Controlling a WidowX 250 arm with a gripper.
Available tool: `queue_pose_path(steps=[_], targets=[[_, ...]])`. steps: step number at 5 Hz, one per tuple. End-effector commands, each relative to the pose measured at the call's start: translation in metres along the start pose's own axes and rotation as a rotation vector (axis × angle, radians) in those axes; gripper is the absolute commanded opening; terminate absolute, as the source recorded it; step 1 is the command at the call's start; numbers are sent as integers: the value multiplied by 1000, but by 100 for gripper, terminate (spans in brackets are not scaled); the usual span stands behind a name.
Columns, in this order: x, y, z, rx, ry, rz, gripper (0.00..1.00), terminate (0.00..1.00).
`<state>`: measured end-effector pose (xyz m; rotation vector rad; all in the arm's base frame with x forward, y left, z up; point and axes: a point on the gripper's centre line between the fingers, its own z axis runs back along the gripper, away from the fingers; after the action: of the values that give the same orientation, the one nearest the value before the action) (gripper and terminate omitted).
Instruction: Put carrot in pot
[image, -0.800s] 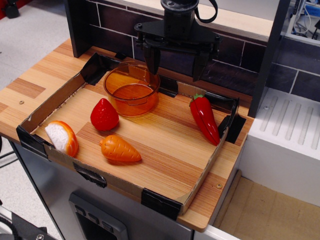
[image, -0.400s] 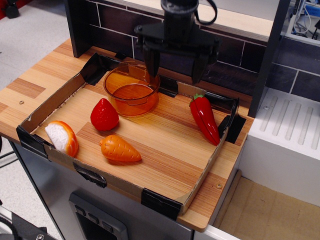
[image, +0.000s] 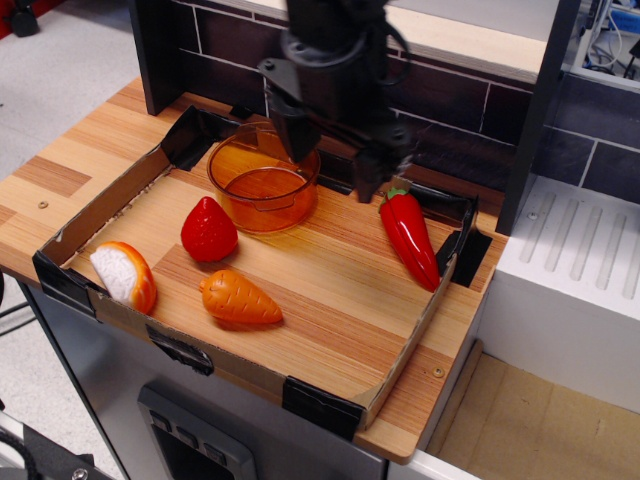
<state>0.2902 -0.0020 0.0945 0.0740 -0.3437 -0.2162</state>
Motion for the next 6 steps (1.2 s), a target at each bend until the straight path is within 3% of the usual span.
queue_pose_path(steps=[1,2,3,5,6], targets=[[-24,8,-4,-83,127,-507,100,0],[-35,7,-16,-68,247,-781,100,0],[-45,6,-30,-116,352,-958,100,0],[-66,10,-49,-153,395,-1141,100,0],[-76,12,-52,-166,408,-1168,100,0]])
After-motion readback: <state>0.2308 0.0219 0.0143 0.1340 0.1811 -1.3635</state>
